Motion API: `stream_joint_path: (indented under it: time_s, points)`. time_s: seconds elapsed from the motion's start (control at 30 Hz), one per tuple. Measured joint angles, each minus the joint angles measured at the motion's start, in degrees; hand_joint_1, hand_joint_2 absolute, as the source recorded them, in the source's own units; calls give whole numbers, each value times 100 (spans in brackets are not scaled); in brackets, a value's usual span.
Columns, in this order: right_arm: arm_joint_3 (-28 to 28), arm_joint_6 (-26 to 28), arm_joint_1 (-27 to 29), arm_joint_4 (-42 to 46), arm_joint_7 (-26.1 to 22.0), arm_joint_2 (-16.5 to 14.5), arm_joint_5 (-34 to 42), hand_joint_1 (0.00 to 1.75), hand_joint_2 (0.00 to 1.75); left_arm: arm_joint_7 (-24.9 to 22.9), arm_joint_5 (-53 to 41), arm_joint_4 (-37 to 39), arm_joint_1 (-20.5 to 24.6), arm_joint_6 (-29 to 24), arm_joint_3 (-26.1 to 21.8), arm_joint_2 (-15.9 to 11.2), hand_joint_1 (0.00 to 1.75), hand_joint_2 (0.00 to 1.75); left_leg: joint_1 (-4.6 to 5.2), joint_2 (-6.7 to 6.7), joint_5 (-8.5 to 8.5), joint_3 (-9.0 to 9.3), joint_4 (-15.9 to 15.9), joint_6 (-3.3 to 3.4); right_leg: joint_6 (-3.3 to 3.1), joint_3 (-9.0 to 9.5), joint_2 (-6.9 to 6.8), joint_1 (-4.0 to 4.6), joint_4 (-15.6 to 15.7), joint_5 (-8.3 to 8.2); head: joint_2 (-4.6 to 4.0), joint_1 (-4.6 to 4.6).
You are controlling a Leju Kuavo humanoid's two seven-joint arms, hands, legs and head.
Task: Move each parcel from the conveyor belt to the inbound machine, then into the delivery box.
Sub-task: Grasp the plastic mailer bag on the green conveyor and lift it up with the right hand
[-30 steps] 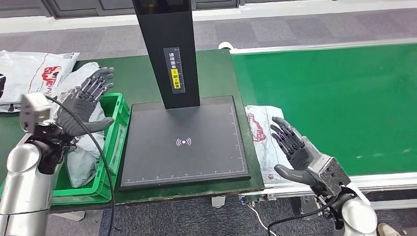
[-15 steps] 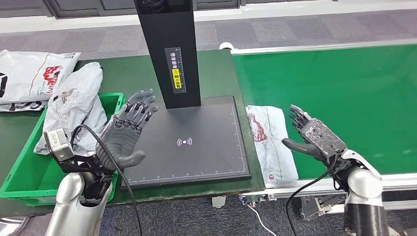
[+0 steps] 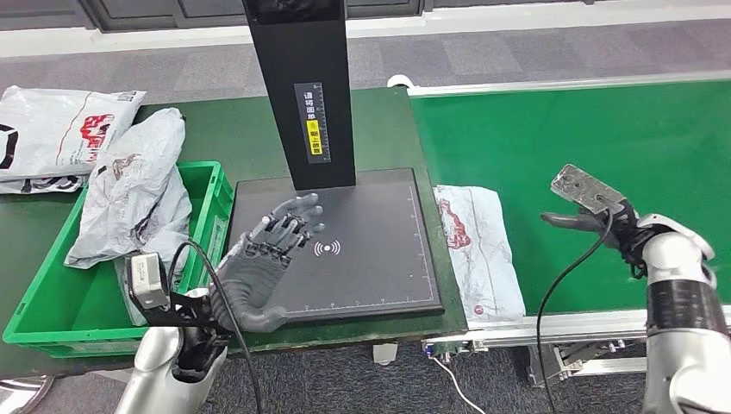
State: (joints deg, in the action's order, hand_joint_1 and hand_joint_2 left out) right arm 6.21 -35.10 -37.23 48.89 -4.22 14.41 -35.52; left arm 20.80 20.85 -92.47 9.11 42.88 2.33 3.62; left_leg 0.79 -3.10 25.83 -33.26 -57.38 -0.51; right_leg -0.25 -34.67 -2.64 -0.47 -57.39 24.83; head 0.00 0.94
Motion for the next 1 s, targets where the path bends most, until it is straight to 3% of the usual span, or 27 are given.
stream_joint_path:
  time_s: [0.13,0.33,0.6,1.0]
  points:
    - [-344,-1,-430,-1201,-71,154,-270,0,175,241,-177,237,-101,217,156,126,0,175,0,11,1,-5,-3,4,2,1,-10,1,0,1,0,-1]
    - [-909,-1,-450,-2098,-109,70,-494,0,175,499,-386,480,-185,268,283,160,0,175,-3,20,2,-7,-1,5,9,0,-17,4,-2,10,0,0]
    - [-1350,0,-283,-2543,-114,-105,-534,0,175,640,-551,627,-313,277,344,160,0,175,-4,26,2,-10,-1,5,10,-1,-23,4,-2,14,0,-1]
    - [-1425,0,-202,-2685,-168,-184,-480,0,175,748,-793,681,-343,296,364,191,0,175,-3,19,5,-4,-2,8,11,4,-19,3,0,13,0,0]
